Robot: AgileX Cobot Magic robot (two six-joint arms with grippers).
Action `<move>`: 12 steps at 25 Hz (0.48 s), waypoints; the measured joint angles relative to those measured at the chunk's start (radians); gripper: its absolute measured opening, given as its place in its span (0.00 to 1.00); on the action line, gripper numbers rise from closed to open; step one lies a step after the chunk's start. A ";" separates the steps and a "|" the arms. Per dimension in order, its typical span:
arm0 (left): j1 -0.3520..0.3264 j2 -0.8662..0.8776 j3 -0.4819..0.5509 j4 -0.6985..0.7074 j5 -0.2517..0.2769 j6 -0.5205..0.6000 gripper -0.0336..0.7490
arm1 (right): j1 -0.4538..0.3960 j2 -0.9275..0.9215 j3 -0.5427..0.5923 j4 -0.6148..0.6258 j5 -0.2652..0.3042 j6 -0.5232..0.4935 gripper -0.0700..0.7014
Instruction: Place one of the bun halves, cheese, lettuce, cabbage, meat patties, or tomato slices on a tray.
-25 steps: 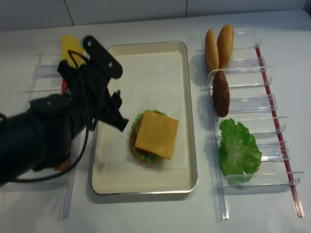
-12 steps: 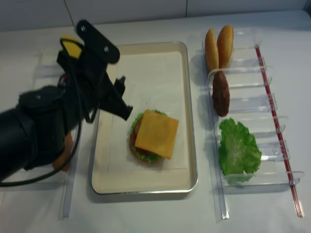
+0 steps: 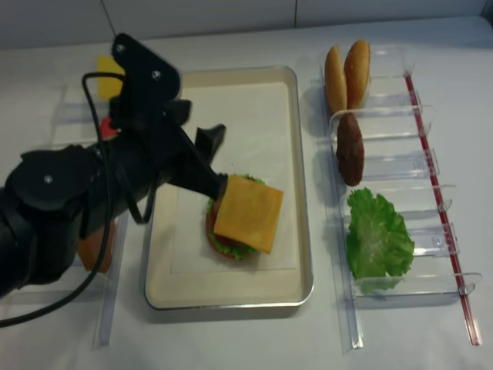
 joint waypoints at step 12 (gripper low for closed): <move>0.089 -0.051 0.057 0.788 0.280 -0.824 0.58 | 0.000 0.000 0.000 0.000 0.000 0.000 0.67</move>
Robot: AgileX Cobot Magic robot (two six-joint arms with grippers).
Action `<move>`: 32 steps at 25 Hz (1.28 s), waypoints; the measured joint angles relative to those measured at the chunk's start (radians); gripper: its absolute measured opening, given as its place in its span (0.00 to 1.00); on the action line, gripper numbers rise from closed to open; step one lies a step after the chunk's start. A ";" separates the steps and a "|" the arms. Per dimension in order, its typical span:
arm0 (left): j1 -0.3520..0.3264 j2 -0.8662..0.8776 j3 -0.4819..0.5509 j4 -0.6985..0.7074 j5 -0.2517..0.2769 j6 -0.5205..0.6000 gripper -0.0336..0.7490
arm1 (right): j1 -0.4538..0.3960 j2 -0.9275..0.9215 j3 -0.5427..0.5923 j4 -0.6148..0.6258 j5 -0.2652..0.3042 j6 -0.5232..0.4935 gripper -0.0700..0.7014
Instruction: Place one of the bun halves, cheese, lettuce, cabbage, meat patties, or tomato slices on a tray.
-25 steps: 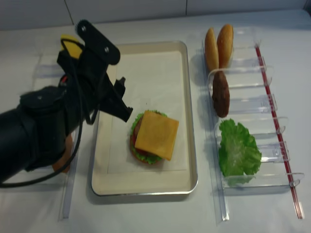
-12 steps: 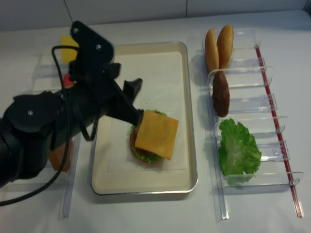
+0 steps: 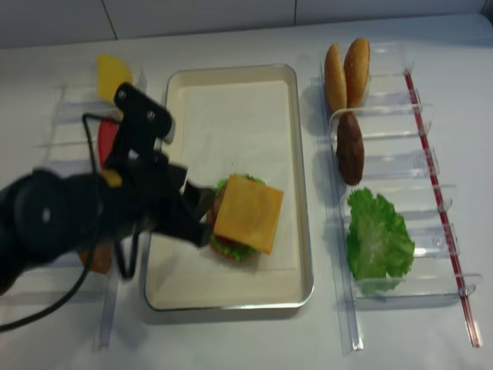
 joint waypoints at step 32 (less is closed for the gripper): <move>0.223 -1.011 0.039 0.563 0.779 -0.453 0.57 | 0.000 0.000 0.000 0.000 0.000 -0.003 0.67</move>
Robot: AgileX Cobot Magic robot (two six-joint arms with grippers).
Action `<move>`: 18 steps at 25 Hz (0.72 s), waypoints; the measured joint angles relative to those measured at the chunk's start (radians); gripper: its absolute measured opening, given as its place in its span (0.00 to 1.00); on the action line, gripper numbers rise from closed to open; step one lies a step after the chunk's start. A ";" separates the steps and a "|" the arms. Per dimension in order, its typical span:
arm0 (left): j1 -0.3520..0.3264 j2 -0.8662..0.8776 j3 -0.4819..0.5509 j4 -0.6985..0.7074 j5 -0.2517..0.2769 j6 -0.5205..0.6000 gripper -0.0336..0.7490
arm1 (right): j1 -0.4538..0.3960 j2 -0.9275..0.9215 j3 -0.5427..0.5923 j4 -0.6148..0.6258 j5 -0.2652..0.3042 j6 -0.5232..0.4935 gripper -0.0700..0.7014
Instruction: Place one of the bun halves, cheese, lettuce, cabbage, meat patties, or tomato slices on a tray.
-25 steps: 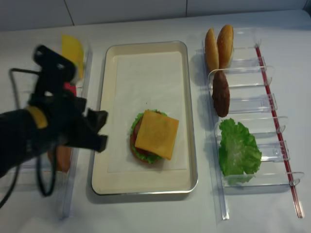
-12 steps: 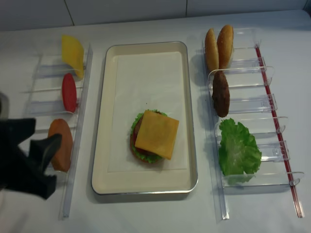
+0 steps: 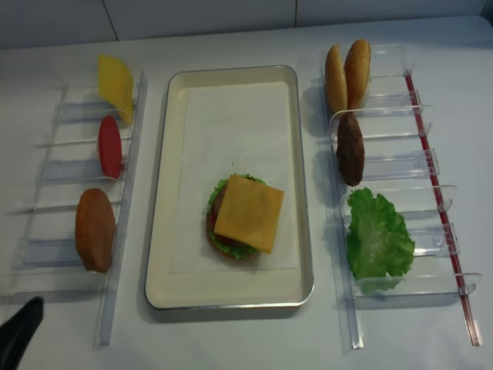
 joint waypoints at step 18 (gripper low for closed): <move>0.174 -0.220 0.116 -0.005 0.104 -0.011 0.57 | 0.000 0.000 0.000 0.000 0.000 0.000 0.67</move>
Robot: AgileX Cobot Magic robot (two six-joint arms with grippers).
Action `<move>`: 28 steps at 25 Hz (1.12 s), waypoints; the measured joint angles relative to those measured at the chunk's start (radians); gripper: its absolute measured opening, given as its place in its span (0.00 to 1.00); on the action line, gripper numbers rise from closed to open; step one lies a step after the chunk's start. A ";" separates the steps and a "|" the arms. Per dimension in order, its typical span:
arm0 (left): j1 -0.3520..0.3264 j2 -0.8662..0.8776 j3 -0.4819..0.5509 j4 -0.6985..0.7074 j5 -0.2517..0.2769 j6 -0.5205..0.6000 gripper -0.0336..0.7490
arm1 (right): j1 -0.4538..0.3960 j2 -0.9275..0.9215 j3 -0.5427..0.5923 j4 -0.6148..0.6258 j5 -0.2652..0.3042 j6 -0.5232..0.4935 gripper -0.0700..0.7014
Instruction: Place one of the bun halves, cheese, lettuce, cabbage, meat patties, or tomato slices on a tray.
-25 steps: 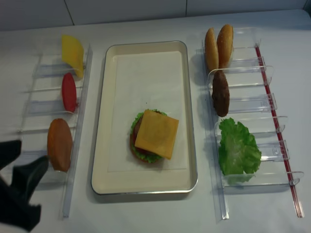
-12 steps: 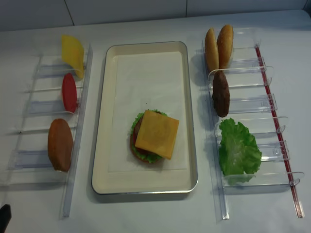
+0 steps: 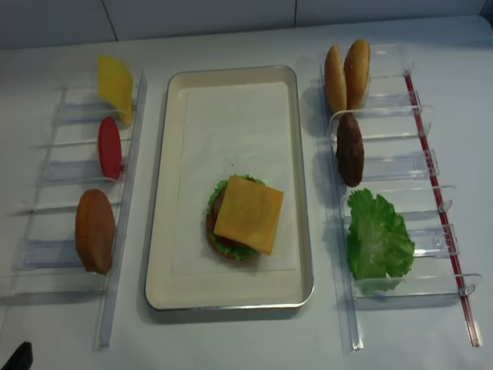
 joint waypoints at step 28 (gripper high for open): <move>0.000 0.000 0.005 0.005 -0.013 -0.012 0.57 | 0.000 0.000 0.000 0.000 0.000 0.002 0.67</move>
